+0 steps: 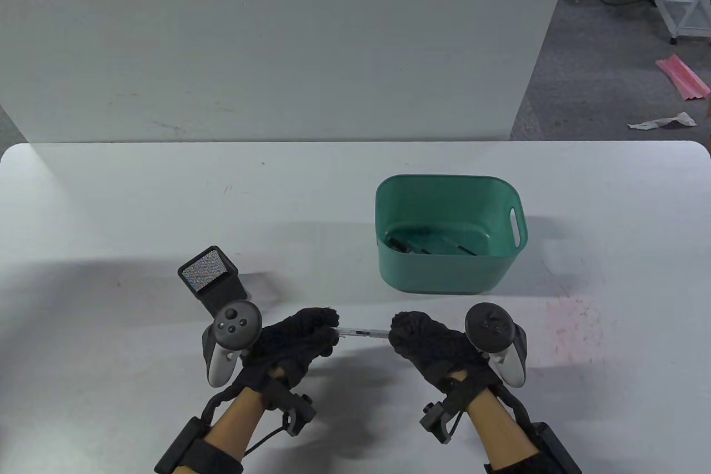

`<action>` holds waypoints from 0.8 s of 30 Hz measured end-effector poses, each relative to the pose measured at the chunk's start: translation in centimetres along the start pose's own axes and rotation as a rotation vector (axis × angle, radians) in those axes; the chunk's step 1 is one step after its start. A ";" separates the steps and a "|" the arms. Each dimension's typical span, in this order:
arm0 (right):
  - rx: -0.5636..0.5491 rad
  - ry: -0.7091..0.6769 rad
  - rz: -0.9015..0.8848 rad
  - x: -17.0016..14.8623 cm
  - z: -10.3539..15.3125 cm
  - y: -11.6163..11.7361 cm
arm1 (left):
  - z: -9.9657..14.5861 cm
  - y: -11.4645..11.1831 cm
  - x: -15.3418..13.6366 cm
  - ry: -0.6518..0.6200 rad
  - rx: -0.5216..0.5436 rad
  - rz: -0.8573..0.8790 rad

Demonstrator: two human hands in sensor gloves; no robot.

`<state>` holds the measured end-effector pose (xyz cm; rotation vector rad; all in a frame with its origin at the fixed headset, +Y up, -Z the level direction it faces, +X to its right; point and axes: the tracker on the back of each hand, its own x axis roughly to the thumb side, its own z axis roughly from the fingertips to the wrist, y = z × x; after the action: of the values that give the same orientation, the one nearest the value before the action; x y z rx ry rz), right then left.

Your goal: Disassemble pens into components

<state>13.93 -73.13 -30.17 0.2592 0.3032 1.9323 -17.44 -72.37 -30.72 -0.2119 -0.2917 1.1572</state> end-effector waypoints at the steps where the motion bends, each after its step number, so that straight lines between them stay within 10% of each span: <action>1: 0.003 0.012 -0.021 -0.1 0.0 0.0 | 0.0 0.0 0.0 0.000 -0.001 -0.001; 24: -0.041 -0.083 0.042 0.9 0.1 -1.1 | 0.0 0.6 -0.7 0.031 0.012 0.085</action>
<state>14.57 -71.85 -30.40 0.3200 0.2050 1.9612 -18.21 -72.84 -31.00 -0.2333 -0.2506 1.2387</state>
